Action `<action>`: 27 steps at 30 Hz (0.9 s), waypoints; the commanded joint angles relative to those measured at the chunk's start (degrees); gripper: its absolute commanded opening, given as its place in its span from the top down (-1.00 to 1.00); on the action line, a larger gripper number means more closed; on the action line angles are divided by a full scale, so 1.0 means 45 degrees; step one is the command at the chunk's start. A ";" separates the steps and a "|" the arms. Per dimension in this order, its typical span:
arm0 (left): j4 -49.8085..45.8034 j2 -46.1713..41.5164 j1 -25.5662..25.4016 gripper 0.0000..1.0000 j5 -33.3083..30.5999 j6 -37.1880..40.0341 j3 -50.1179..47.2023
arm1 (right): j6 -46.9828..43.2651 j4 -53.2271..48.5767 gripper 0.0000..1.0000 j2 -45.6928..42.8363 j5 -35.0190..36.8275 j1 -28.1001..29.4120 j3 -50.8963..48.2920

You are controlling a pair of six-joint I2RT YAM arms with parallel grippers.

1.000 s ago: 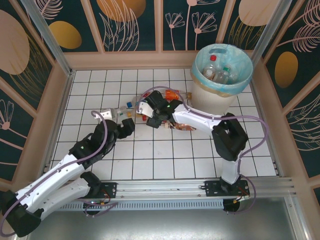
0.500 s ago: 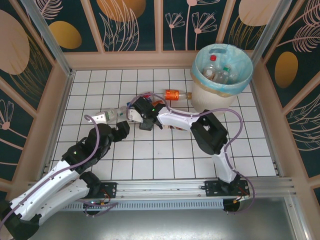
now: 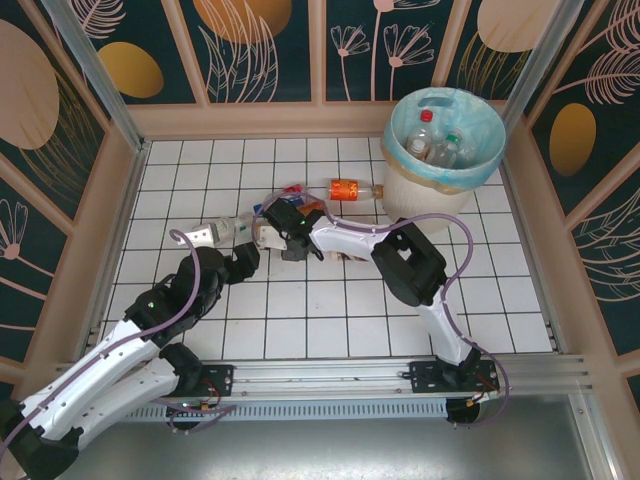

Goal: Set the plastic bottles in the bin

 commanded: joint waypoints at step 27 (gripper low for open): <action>0.1093 0.2672 -0.1822 -0.68 0.7648 -0.6636 -0.2475 | 0.1416 0.2792 0.63 -0.8969 0.1015 0.0154 -0.3510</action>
